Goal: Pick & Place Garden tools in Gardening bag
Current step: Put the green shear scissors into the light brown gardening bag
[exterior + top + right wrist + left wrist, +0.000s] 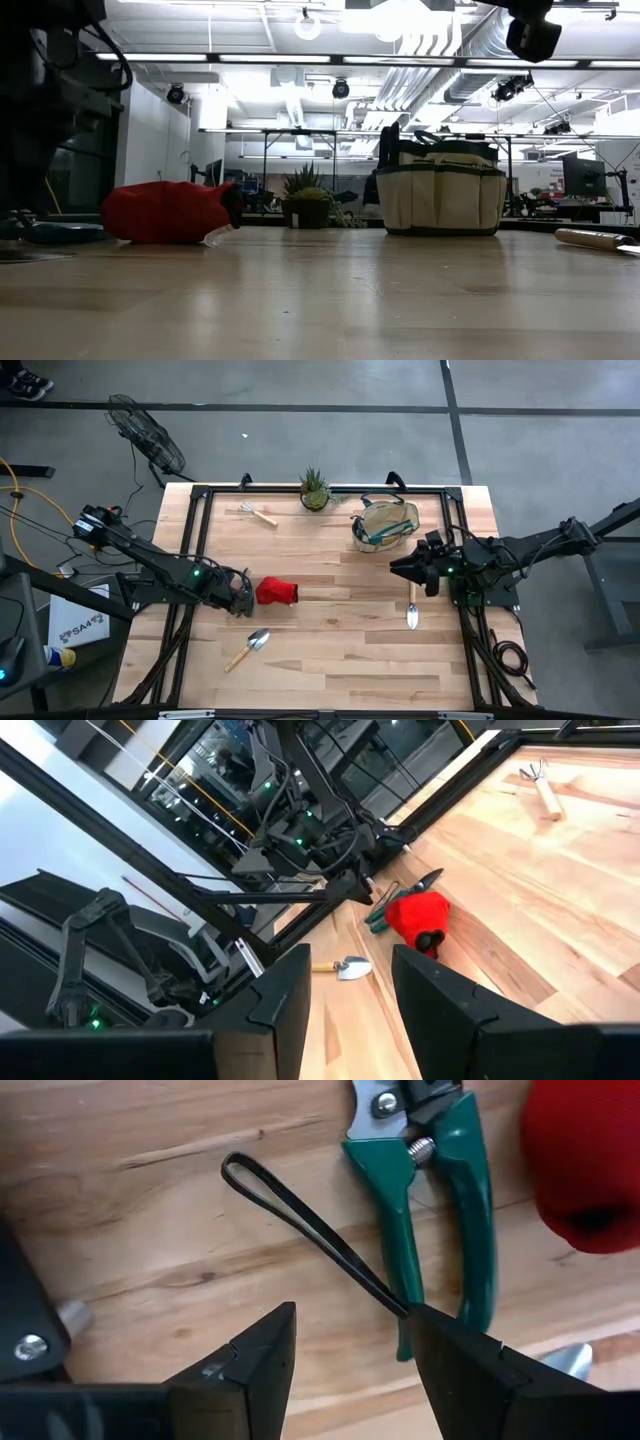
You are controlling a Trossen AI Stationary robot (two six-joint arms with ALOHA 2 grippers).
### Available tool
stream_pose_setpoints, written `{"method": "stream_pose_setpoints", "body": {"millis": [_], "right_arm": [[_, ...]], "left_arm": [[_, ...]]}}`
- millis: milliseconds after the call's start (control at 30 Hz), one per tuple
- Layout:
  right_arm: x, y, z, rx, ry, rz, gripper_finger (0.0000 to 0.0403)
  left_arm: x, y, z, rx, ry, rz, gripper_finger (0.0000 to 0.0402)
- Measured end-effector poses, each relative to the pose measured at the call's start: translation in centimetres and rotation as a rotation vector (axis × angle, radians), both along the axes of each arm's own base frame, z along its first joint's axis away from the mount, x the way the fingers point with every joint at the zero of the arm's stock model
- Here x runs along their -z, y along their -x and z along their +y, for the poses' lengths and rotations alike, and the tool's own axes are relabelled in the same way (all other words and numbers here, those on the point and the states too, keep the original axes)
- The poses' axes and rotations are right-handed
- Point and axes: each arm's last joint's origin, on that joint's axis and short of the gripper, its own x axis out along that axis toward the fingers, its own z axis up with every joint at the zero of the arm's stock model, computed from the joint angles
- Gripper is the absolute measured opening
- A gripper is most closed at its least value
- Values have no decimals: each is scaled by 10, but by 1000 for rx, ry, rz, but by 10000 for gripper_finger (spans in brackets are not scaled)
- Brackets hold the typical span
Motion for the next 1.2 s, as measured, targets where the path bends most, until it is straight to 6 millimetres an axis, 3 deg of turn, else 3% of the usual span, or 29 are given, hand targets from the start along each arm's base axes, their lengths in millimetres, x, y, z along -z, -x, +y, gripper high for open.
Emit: {"method": "stream_pose_setpoints", "body": {"millis": [367, 767, 1200], "right_arm": [[0, 0, 0, 0, 5, 1, 135], [0, 0, 0, -1, 8, 2, 135], [0, 0, 0, -1, 8, 1, 135]], "left_arm": [[9, -4, 0, -15, -20, -93, 191], [25, -20, 10, 6, 44, -32, 191], [34, -23, 8, 41, 103, 52, 183]]}}
